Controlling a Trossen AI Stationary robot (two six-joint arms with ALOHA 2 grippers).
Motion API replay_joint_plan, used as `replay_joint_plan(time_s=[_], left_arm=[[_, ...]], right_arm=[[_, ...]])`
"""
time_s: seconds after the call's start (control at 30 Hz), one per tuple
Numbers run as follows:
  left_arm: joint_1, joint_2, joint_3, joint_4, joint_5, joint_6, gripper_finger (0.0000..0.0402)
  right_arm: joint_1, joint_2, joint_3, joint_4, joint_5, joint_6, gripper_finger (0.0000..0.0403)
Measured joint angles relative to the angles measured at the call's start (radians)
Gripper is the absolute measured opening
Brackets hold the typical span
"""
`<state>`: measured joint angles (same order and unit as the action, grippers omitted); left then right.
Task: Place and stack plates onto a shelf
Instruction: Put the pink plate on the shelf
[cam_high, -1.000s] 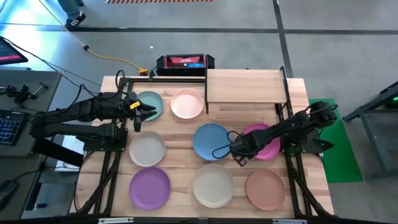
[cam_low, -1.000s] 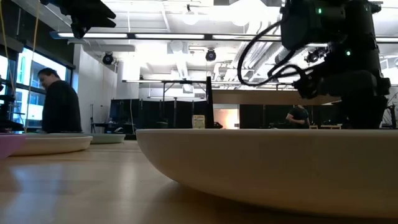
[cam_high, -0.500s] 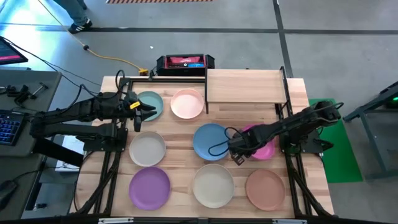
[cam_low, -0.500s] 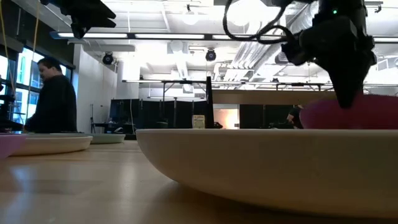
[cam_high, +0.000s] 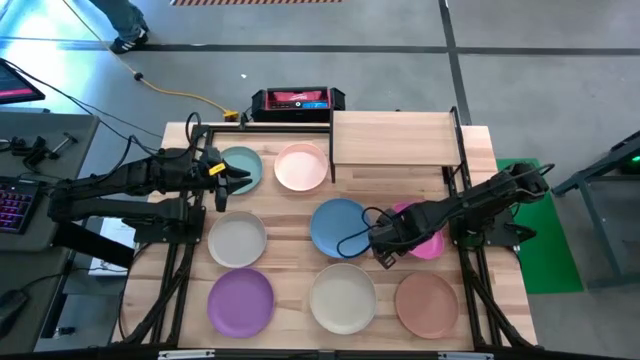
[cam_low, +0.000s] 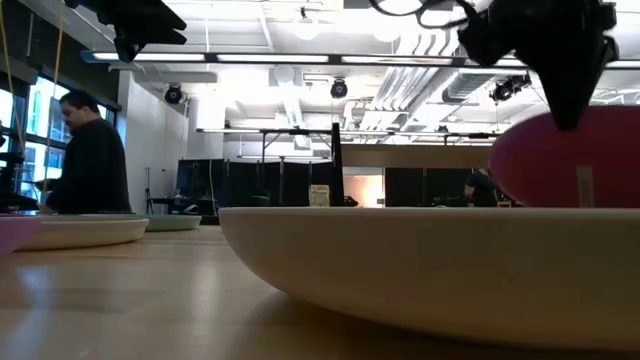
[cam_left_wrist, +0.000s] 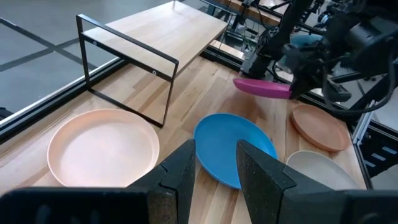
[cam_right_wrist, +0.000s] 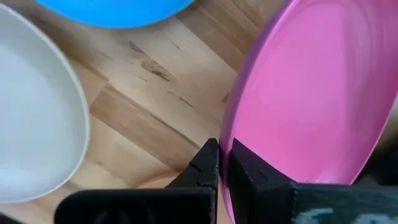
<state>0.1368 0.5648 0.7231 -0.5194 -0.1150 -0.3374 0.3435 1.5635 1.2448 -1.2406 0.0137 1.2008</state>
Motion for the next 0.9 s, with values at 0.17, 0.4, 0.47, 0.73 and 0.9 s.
replay_joint_plan(time_s=[0.17, 0.4, 0.47, 0.73, 0.9], left_arm=[[0.000, 0.000, 0.000, 0.000, 0.000, 0.000, 0.0104], [0.000, 0.000, 0.000, 0.000, 0.000, 0.000, 0.0104], [0.000, 0.000, 0.000, 0.000, 0.000, 0.000, 0.0104], [0.000, 0.000, 0.000, 0.000, 0.000, 0.000, 0.0104], [0.000, 0.000, 0.000, 0.000, -0.001, 0.025, 0.0104]], right_arm=[[0.011, 0.000, 0.115, -0.062, 0.048, 0.014, 0.0000], [0.010, 0.000, 0.319, -0.216, 0.154, 0.014, 0.0000], [0.010, 0.000, 0.377, -0.280, 0.186, 0.013, 0.0000], [-0.052, 0.000, 0.521, -0.328, 0.320, -0.165, 0.0000], [-0.140, 0.002, 0.527, -0.331, 0.354, -0.298, 0.0000]])
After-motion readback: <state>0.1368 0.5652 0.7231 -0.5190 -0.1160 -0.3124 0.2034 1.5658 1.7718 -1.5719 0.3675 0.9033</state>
